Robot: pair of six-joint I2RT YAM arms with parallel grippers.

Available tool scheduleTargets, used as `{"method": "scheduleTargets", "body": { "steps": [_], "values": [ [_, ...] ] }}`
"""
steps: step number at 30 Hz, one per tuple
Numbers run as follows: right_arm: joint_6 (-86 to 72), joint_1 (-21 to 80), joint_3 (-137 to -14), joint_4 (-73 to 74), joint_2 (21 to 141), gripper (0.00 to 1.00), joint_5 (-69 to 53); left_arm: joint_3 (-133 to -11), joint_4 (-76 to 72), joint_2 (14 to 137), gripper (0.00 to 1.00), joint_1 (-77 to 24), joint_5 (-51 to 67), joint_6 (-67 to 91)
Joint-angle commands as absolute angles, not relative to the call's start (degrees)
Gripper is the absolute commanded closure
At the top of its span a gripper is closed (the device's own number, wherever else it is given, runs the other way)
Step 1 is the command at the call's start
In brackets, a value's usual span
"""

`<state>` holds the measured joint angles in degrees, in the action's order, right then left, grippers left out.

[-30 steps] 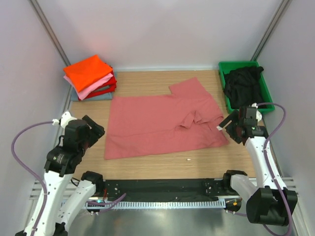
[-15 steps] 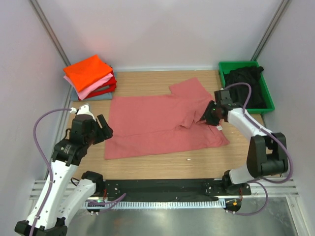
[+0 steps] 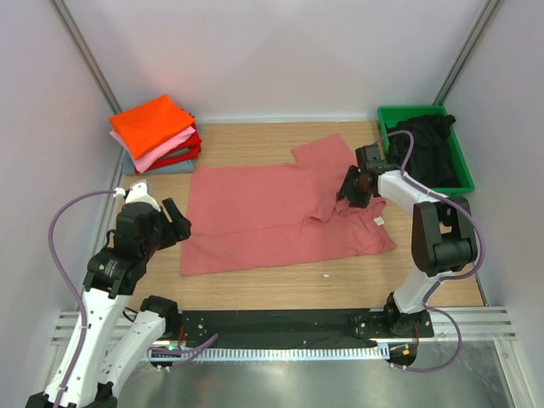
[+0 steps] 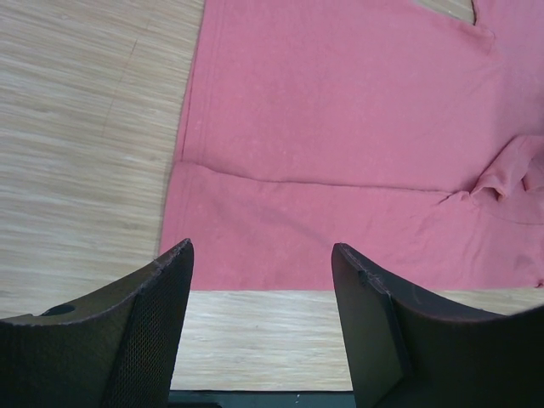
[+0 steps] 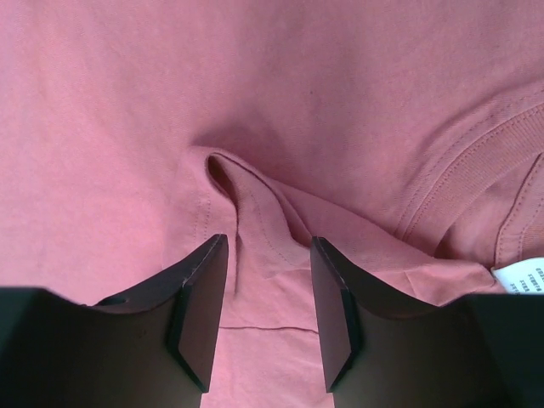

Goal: Fold and stack the t-shirts
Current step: Fold the tshirt

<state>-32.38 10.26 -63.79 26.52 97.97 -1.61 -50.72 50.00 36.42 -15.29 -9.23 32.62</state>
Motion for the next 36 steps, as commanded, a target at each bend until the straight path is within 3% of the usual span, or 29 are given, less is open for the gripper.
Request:
{"method": "scheduleTargets", "body": {
  "steps": [1, 12, 18, 27, 36],
  "values": [
    [-30.94, 10.20, -65.74, 24.79, 98.17, 0.50, -0.26, -50.98, 47.90, 36.21, 0.33, -14.85, -9.76, 31.73],
    [-30.59, 10.11, -64.51, 25.31, 95.36, 0.45, 2.46, -50.89, 47.73, 36.21, 0.34, -14.42, -9.58, 31.73],
    [-31.20, 10.11, -63.64, 23.21, 97.38, 0.47, 0.79, -50.89, 47.81, 36.30, 0.34, -14.24, -9.67, 31.73],
    [-31.29, 10.20, -63.81, 22.06, 98.26, 0.62, -1.76, -50.89, 47.90, 36.39, 0.36, -14.15, -9.84, 31.82],
    [-30.06, 10.11, -62.93, 24.17, 96.77, 0.58, 2.64, -50.89, 47.99, 36.21, 0.36, -14.06, -10.02, 31.82]
  ]
}}
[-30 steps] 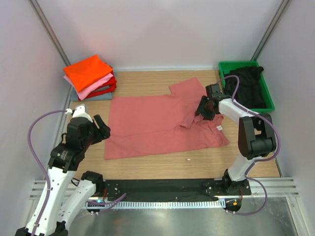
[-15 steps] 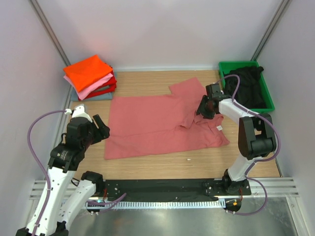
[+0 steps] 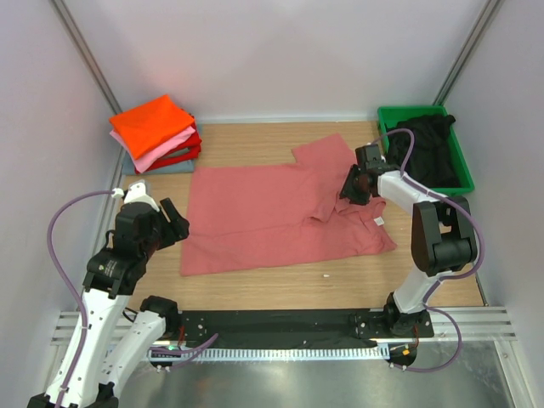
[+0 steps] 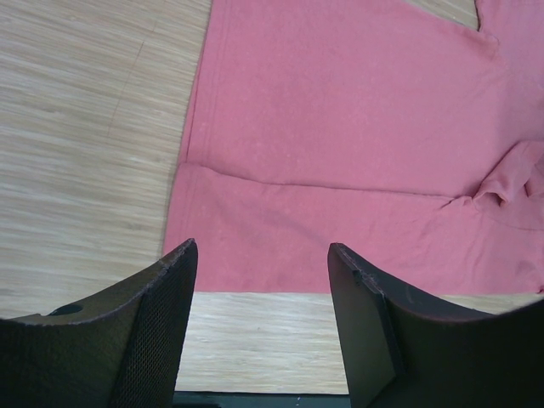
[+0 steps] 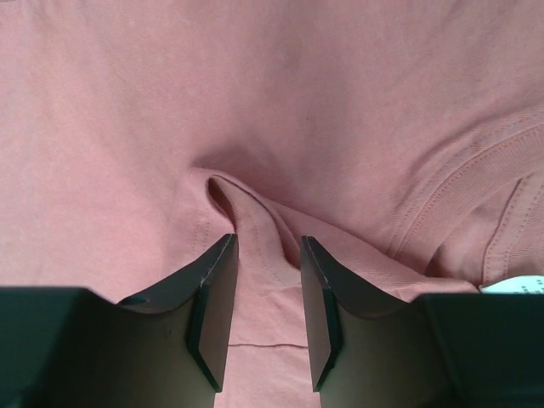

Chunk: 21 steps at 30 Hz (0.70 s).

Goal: Fold and stack the t-shirts
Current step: Fold the tshirt

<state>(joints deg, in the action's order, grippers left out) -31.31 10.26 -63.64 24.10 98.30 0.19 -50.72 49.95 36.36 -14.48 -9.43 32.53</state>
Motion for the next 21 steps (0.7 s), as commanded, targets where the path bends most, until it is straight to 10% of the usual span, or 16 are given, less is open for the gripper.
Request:
{"method": "scheduleTargets", "body": {
  "steps": [1, 21],
  "values": [
    [-30.15, 10.19, -62.67, 24.08, 96.59, 0.57, 2.55, -50.89, 48.08, 36.21, 0.36, -14.06, -9.93, 31.82],
    [-31.46, 10.37, -60.55, 21.01, 96.50, 0.56, -1.32, -50.89, 47.73, 36.21, 0.37, -13.71, -9.58, 31.73]
  ]
}}
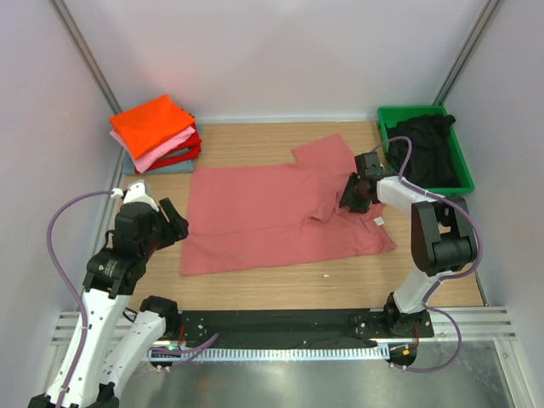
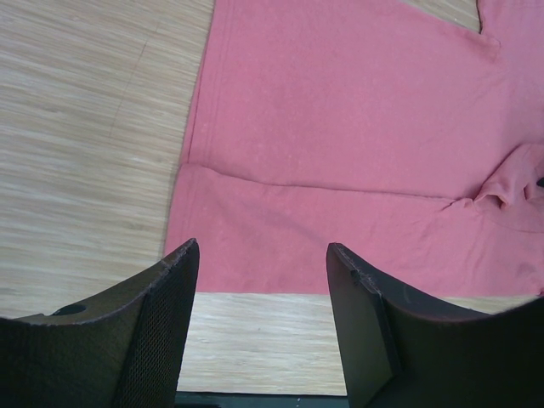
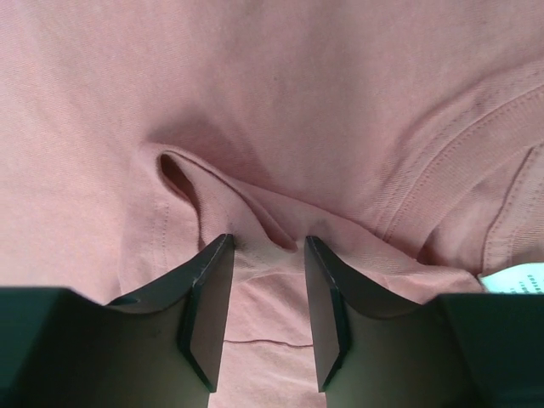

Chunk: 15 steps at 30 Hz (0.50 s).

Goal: Fold and stack the t-shirts
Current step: Fold the tshirt

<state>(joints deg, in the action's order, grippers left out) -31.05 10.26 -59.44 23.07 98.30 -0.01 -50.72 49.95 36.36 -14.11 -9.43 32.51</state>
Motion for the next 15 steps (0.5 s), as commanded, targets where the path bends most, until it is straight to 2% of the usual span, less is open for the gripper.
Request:
{"method": "scheduleTargets", "body": {
  "steps": [1, 4, 8, 15],
  "values": [
    [-31.46, 10.37, -60.99, 21.01, 96.68, 0.57, -1.49, -50.89, 47.81, 36.21, 0.37, -13.71, -9.67, 31.73],
    [-31.29, 10.46, -61.87, 21.09, 97.38, 0.64, -1.84, -50.80, 47.90, 36.12, 0.37, -13.71, -9.58, 31.73],
    [-30.85, 10.63, -63.62, 22.23, 97.82, 0.80, -1.41, -50.80, 47.81, 36.21, 0.37, -13.62, -9.67, 31.73],
    [-25.94, 10.55, -72.50, 28.82, 100.89, 0.86, 5.25, -50.80, 47.81, 36.12, 0.38, -13.62, -9.49, 31.73]
  ]
}}
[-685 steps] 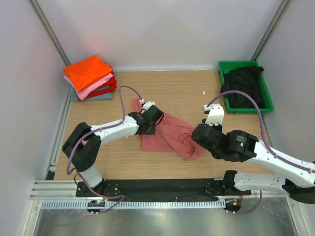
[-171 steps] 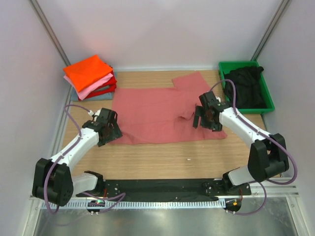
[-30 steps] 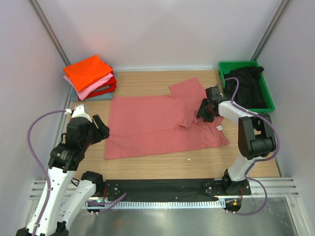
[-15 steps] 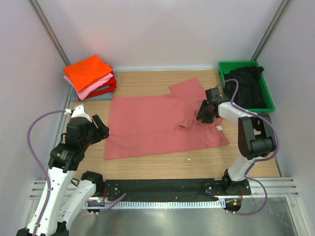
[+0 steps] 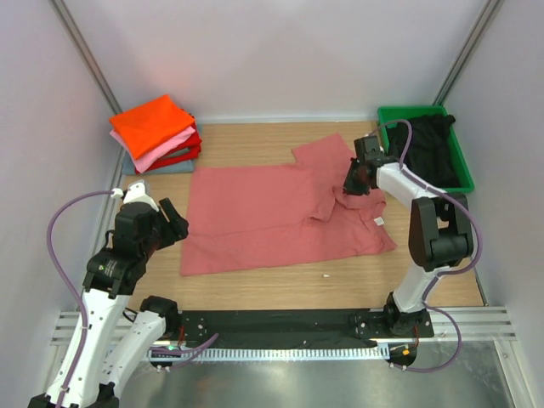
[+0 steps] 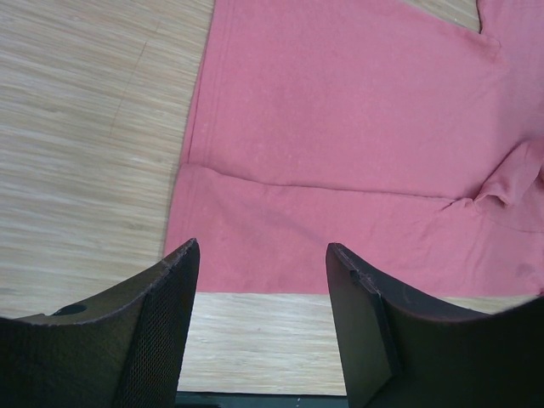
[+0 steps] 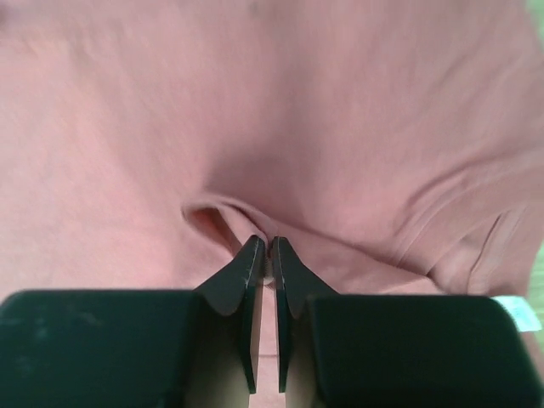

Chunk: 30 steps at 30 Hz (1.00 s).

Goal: Fold and stack the t-shirts
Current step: Fold the tshirt

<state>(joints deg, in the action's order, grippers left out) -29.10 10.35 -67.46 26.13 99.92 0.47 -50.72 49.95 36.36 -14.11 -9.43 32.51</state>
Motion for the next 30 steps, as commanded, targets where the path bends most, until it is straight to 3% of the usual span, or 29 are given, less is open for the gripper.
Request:
{"method": "scheduleTargets", "body": {
  "steps": [1, 4, 6, 7, 8, 11, 15, 24, 25, 30],
  "values": [
    [-24.54, 10.55, -75.03, 29.61, 102.03, 0.86, 6.06, -50.80, 47.73, 36.12, 0.38, -13.62, -9.49, 31.73],
    [-20.94, 10.55, -79.69, 31.46, 105.54, 0.86, 8.43, -50.80, 47.72, 36.12, 0.37, -13.62, -9.40, 31.73],
    [-19.96, 10.63, -81.90, 32.78, 107.39, 0.78, 9.66, -50.80, 47.72, 36.30, 0.37, -13.62, -9.32, 31.73],
    [-19.43, 10.46, -83.65, 33.22, 108.62, 0.69, 10.63, -50.80, 47.72, 36.21, 0.37, -13.54, -9.32, 31.73],
    [-18.90, 10.55, -84.37, 33.48, 110.55, 0.49, 11.24, -50.71, 47.81, 36.30, 0.37, -13.54, -9.32, 31.73],
    [-18.63, 10.46, -87.71, 35.14, 114.50, 0.28, 15.79, -50.71, 47.64, 36.21, 0.37, -13.62, -9.05, 31.64],
    [-19.59, 10.55, -87.99, 35.69, 112.34, 0.26, 17.75, -50.71, 47.55, 35.77, 0.38, -13.62, -8.79, 31.64],
    [-28.64, 11.69, -67.61, 25.94, 92.21, 0.27, 3.99, -50.63, 47.37, 34.89, 0.38, -13.54, -8.17, 31.46],
    [-31.09, 12.65, -60.80, 22.62, 88.98, 0.36, 1.17, -50.63, 47.29, 34.54, 0.37, -13.62, -8.17, 31.46],
    [-32.34, 13.71, -56.70, 21.01, 90.43, 0.51, -1.84, -50.54, 47.20, 34.01, 0.38, -13.62, -7.91, 31.46]
  ]
}}
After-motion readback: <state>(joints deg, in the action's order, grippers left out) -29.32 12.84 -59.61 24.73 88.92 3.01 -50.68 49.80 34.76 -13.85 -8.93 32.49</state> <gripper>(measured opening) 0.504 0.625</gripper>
